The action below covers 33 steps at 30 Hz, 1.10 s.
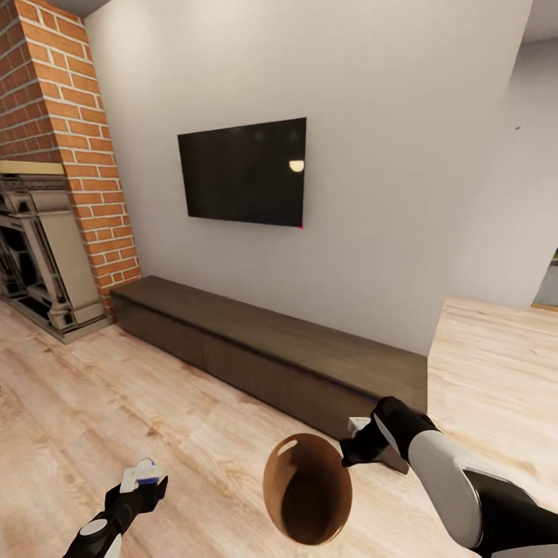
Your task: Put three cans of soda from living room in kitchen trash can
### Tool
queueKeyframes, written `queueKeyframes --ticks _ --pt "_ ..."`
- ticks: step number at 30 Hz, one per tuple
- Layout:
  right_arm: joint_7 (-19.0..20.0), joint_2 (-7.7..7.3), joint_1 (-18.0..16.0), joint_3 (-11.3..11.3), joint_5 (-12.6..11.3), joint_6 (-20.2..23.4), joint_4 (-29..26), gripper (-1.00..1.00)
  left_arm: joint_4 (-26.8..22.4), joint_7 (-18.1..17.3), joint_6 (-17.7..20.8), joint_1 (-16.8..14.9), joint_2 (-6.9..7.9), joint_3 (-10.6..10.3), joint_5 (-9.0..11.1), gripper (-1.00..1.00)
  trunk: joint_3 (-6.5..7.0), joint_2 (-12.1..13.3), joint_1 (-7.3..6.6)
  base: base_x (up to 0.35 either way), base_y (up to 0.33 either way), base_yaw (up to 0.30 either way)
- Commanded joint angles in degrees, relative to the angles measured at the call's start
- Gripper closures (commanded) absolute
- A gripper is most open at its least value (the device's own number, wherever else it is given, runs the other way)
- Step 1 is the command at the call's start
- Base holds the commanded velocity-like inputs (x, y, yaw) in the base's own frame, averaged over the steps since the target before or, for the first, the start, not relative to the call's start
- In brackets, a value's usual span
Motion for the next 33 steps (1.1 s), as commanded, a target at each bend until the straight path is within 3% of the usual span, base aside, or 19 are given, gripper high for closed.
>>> queueKeyframes --ticks 1,20,33 --pt "0.20 0.04 -0.02 -0.75 -1.60 0.49 0.03 1.00 0.02 0.00 0.00 0.00 0.00 0.00 0.00 -1.00 0.01 0.00 0.00 0.078 0.000 0.069" --pt "-0.11 0.64 -0.02 -0.75 -1.60 0.47 0.03 1.00 0.16 0.00 0.01 0.00 0.00 0.00 0.00 -1.00 0.01 0.00 0.00 0.071 0.023 0.205" --pt "-0.05 1.50 0.00 -0.66 -1.60 0.49 0.10 1.00 0.84 -0.09 0.96 -0.08 0.00 0.25 -0.33 -1.00 0.01 0.00 0.00 0.293 0.001 0.050"
